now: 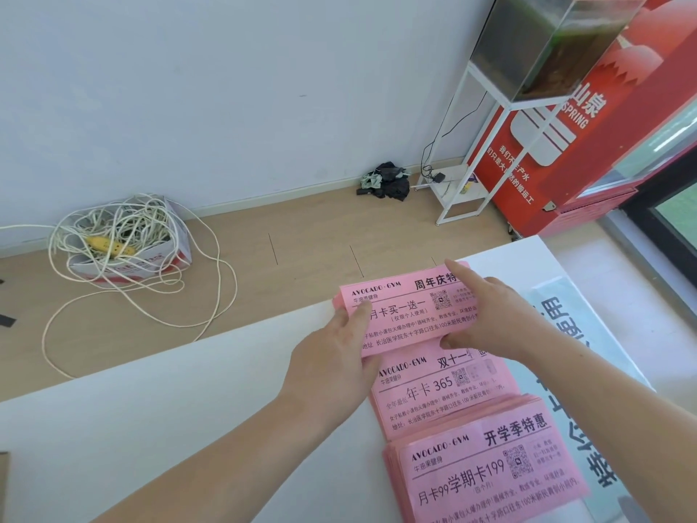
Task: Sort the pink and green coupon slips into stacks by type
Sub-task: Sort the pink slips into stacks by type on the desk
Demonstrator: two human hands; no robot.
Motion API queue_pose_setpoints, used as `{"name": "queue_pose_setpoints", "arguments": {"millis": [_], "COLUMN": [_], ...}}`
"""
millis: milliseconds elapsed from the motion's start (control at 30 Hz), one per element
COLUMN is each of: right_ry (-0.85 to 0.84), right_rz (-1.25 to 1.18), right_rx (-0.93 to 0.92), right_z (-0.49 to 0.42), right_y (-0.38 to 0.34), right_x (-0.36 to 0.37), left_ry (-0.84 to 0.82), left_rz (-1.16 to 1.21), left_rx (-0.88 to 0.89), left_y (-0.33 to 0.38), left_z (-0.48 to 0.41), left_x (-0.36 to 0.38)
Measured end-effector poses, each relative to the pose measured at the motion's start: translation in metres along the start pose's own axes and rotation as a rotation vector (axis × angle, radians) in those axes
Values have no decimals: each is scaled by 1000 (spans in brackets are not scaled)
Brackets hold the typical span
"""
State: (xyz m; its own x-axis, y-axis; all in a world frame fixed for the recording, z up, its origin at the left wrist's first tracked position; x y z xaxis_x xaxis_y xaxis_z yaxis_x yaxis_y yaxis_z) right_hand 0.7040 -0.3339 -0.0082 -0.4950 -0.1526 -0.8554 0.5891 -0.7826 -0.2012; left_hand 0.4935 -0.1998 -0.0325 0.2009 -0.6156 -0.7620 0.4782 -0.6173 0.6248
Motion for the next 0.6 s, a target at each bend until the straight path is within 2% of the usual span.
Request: {"name": "queue_pose_setpoints", "arguments": {"millis": [100,600], "right_ry": [9,-6], "right_rz": [4,-27], "right_rx": [21,33], "right_z": [0,6], "right_y": [0,-3], "right_x": [1,5], "left_ry": [-11,20], "left_rz": [-35,144], "left_rx": [-31,-107], "left_y": [5,1], "left_z": [-5,4], "left_x": [4,19]}}
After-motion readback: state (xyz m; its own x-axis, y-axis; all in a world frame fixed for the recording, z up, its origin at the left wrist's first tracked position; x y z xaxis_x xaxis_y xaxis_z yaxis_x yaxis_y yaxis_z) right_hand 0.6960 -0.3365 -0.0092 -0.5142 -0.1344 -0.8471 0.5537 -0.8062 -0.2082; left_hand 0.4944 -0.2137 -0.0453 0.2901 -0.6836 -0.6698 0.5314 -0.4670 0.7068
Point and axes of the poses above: each hand's wrist, its own z-axis away from the middle knuckle, its own x-axis out of the palm, y = z × x, the point moved 4 cm from there along -z, towards the middle knuckle, and after that the axes turned 5 degrees about z, right-handed, at the moved point
